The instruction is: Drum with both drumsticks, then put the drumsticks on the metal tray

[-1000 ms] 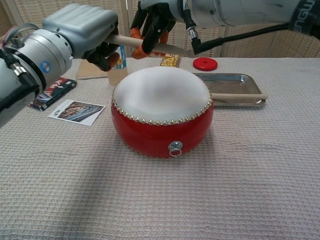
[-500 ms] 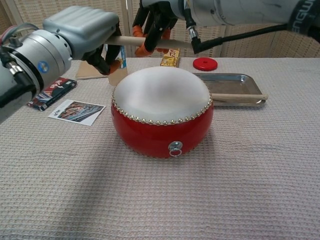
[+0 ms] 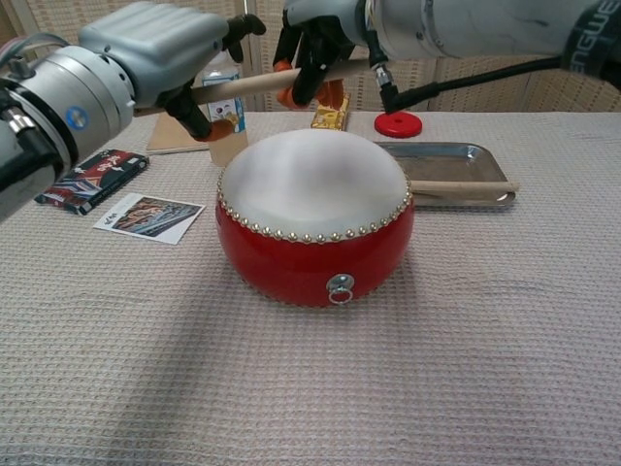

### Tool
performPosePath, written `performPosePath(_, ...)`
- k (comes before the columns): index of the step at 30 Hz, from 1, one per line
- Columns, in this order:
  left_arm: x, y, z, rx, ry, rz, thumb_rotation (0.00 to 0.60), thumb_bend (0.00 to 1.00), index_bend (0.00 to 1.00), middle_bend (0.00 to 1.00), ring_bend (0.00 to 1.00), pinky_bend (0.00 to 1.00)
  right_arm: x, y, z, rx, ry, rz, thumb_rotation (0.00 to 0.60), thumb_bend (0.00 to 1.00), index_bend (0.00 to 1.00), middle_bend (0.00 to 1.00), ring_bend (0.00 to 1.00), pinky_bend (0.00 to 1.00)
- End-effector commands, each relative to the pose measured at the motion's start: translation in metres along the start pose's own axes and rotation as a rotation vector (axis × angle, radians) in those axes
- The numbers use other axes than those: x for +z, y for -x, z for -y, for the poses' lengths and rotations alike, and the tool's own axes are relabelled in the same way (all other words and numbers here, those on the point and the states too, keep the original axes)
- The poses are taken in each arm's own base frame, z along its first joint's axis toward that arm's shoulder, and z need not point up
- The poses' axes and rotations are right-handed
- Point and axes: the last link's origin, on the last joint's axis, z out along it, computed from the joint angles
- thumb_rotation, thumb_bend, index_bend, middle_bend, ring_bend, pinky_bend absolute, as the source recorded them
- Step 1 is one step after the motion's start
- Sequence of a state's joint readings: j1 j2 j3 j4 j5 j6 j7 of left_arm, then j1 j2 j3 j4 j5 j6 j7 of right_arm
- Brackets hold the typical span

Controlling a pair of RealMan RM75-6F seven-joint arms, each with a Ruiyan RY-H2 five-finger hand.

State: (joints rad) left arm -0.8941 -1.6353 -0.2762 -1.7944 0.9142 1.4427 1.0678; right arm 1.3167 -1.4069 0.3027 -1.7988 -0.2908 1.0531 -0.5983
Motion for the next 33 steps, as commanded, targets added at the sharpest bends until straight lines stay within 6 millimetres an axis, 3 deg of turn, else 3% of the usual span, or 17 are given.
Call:
performPosePath(1, 0.000, 0.000, 0.002, 0.001, -0.003, 0.001, 0.600, 0.35, 0.01, 0.15, 0.12, 0.36, 0.000, 0.000, -0.002, -0.005, 0.004, -0.002, 0.600, 0.45, 0.91, 0.83, 0.64, 0.56)
performPosePath(10, 0.002, 0.002, 0.006, 0.003, -0.011, 0.018, 0.600, 0.34, 0.00, 0.13, 0.10, 0.33, -0.003, -0.004, -0.009, 0.027, -0.010, -0.020, 0.600, 0.45, 0.99, 0.88, 0.71, 0.65)
performPosePath(23, 0.004, 0.005, 0.018, 0.009, -0.040, 0.033, 0.600, 0.35, 0.00, 0.13, 0.10, 0.32, -0.011, -0.005, -0.030, 0.104, -0.038, -0.030, 0.600, 0.45, 1.00, 0.92, 0.76, 0.69)
performPosePath(33, 0.002, 0.011, 0.048, 0.000, -0.104, 0.049, 0.600, 0.34, 0.00, 0.13, 0.10, 0.30, -0.027, -0.012, -0.061, 0.040, -0.013, -0.024, 0.600, 0.45, 1.00, 0.92, 0.76, 0.69)
